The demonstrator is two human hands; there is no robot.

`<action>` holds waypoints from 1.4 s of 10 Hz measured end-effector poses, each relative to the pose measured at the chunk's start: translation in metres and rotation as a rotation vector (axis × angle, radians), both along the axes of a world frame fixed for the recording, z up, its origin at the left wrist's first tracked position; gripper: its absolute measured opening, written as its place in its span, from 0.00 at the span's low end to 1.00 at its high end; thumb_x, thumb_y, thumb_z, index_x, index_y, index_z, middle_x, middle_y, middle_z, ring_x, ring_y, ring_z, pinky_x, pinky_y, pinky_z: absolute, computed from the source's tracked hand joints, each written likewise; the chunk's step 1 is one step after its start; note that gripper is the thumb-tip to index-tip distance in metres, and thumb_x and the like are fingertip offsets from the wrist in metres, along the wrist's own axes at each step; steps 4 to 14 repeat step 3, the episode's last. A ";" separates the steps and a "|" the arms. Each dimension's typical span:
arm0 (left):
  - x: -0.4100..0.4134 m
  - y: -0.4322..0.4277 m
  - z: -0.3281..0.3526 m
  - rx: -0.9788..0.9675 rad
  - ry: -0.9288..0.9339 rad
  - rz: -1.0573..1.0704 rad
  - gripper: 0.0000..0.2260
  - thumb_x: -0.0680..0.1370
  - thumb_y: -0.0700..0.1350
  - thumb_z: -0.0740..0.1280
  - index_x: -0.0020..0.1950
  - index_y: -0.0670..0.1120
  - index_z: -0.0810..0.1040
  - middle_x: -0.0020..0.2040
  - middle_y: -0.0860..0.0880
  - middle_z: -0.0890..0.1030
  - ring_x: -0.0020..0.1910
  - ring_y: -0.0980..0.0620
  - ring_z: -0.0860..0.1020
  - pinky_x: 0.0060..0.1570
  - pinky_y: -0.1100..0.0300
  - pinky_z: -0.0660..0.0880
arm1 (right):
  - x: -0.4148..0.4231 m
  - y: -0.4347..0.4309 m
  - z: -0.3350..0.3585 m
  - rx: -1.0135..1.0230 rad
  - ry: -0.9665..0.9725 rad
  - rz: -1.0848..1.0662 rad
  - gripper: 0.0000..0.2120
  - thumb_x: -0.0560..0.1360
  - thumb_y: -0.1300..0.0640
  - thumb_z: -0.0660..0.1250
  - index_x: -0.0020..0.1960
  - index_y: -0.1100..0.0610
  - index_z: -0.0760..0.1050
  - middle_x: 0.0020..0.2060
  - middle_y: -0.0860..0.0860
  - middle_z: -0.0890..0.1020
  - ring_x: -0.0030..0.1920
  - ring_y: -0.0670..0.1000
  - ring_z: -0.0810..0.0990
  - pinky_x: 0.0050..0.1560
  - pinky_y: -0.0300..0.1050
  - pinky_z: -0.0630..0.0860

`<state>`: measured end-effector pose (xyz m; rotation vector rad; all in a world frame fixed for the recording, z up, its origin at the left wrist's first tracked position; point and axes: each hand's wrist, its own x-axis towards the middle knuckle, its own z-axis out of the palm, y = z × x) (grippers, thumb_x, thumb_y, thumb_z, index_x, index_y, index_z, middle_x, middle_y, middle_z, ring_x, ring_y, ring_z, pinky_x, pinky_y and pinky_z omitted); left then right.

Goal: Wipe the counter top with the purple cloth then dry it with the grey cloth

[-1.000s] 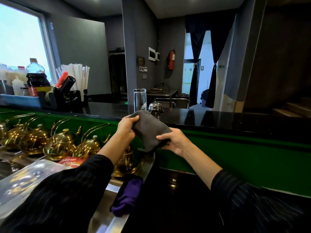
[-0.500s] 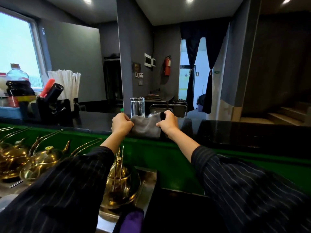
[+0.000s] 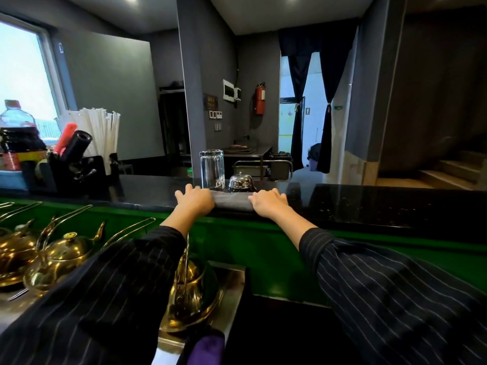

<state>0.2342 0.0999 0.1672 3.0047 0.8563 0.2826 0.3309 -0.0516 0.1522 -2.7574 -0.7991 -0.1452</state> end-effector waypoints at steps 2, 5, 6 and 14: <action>-0.010 -0.079 0.015 0.036 -0.125 -0.159 0.15 0.77 0.44 0.59 0.63 0.43 0.73 0.64 0.41 0.75 0.66 0.40 0.68 0.65 0.42 0.60 | -0.017 -0.069 0.020 -0.083 0.120 -0.016 0.25 0.82 0.46 0.54 0.76 0.54 0.62 0.75 0.55 0.65 0.74 0.60 0.63 0.72 0.63 0.55; 0.002 -0.125 0.023 -0.045 -0.068 -0.348 0.22 0.77 0.49 0.61 0.70 0.43 0.66 0.69 0.40 0.71 0.69 0.40 0.68 0.67 0.43 0.65 | -0.024 -0.113 0.037 -0.146 0.107 -0.055 0.30 0.80 0.45 0.59 0.78 0.55 0.56 0.76 0.55 0.63 0.75 0.61 0.61 0.73 0.67 0.53; 0.002 -0.125 0.023 -0.045 -0.068 -0.348 0.22 0.77 0.49 0.61 0.70 0.43 0.66 0.69 0.40 0.71 0.69 0.40 0.68 0.67 0.43 0.65 | -0.024 -0.113 0.037 -0.146 0.107 -0.055 0.30 0.80 0.45 0.59 0.78 0.55 0.56 0.76 0.55 0.63 0.75 0.61 0.61 0.73 0.67 0.53; 0.002 -0.125 0.023 -0.045 -0.068 -0.348 0.22 0.77 0.49 0.61 0.70 0.43 0.66 0.69 0.40 0.71 0.69 0.40 0.68 0.67 0.43 0.65 | -0.024 -0.113 0.037 -0.146 0.107 -0.055 0.30 0.80 0.45 0.59 0.78 0.55 0.56 0.76 0.55 0.63 0.75 0.61 0.61 0.73 0.67 0.53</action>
